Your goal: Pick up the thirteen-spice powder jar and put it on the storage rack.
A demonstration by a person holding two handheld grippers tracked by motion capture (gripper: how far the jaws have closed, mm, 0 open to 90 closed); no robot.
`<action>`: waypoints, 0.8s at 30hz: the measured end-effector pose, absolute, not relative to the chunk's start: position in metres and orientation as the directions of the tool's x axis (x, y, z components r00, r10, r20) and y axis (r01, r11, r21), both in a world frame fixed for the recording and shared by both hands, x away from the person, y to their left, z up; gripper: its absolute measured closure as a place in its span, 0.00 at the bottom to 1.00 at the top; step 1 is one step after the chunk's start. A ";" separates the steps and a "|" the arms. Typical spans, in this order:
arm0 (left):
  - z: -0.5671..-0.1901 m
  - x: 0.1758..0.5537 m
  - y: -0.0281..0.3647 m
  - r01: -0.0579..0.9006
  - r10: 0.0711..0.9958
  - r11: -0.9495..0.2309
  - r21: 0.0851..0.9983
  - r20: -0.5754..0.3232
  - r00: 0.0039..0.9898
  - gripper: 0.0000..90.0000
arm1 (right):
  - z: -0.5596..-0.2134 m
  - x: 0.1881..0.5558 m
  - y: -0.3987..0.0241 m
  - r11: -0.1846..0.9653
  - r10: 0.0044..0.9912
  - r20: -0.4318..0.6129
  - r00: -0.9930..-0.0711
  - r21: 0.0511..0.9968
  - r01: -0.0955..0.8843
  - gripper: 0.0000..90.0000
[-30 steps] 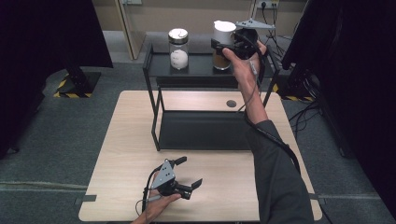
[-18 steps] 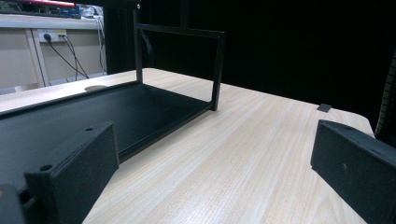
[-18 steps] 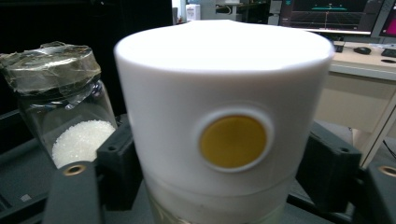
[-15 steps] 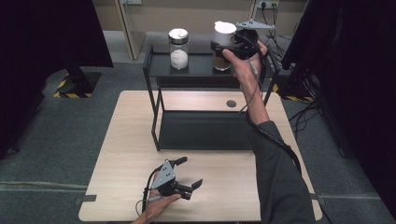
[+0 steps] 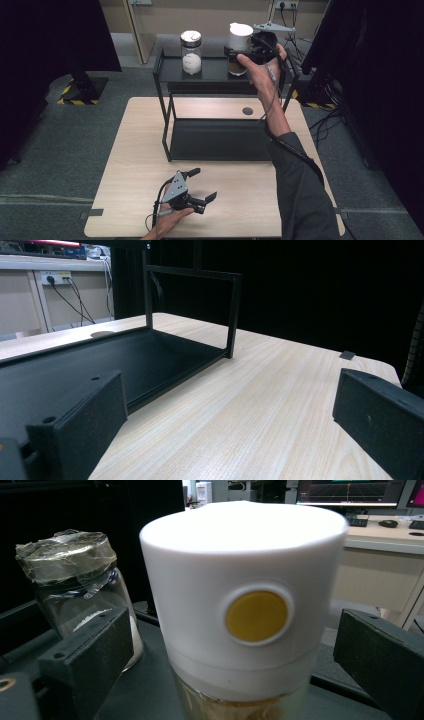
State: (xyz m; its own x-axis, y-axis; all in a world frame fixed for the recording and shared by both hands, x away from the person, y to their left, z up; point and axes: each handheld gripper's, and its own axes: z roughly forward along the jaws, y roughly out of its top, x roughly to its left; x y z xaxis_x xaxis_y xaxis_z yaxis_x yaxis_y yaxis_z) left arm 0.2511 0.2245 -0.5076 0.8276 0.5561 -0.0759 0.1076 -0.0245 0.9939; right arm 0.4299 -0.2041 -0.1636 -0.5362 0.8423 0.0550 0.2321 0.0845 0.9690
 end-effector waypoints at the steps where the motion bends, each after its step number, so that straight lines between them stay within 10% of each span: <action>1: -0.508 0.251 0.224 0.107 0.556 -0.025 0.994 -0.075 0.828 0.00 | -0.164 0.429 -0.205 0.080 0.843 0.059 -0.535 0.969 0.233 0.03; 24: -0.508 0.251 0.224 0.107 0.557 -0.028 0.994 -0.073 0.828 0.00 | -0.187 0.402 -0.241 0.051 0.776 0.097 -0.623 0.975 0.216 0.02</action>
